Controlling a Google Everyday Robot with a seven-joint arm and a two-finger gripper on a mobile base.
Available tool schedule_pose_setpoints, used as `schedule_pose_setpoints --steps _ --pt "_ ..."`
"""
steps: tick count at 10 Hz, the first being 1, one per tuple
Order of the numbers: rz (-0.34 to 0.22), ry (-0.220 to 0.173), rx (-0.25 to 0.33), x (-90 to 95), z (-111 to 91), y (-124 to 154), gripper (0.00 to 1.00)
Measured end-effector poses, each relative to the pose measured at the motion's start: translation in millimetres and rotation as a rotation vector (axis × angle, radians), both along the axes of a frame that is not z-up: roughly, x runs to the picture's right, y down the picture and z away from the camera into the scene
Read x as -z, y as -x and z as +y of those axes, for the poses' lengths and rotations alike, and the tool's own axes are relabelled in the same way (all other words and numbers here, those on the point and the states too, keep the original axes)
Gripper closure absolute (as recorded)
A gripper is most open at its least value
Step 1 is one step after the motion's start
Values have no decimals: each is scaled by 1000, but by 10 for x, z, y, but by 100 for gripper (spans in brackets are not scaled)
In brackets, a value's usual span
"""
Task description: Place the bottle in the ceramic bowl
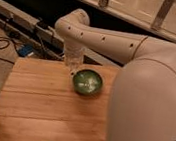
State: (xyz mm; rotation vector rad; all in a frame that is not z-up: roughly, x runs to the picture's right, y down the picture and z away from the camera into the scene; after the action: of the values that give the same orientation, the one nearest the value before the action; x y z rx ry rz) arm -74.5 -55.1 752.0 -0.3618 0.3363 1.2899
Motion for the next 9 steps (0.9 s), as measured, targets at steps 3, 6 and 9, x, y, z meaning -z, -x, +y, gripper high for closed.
schedule_pose_setpoints --steps 3,6,9 --pt "68 -18 0 -280 -258 -173 100" --pt "142 -1 -44 -406 -155 -640 100" --pt "203 40 -91 -538 176 -1187 100"
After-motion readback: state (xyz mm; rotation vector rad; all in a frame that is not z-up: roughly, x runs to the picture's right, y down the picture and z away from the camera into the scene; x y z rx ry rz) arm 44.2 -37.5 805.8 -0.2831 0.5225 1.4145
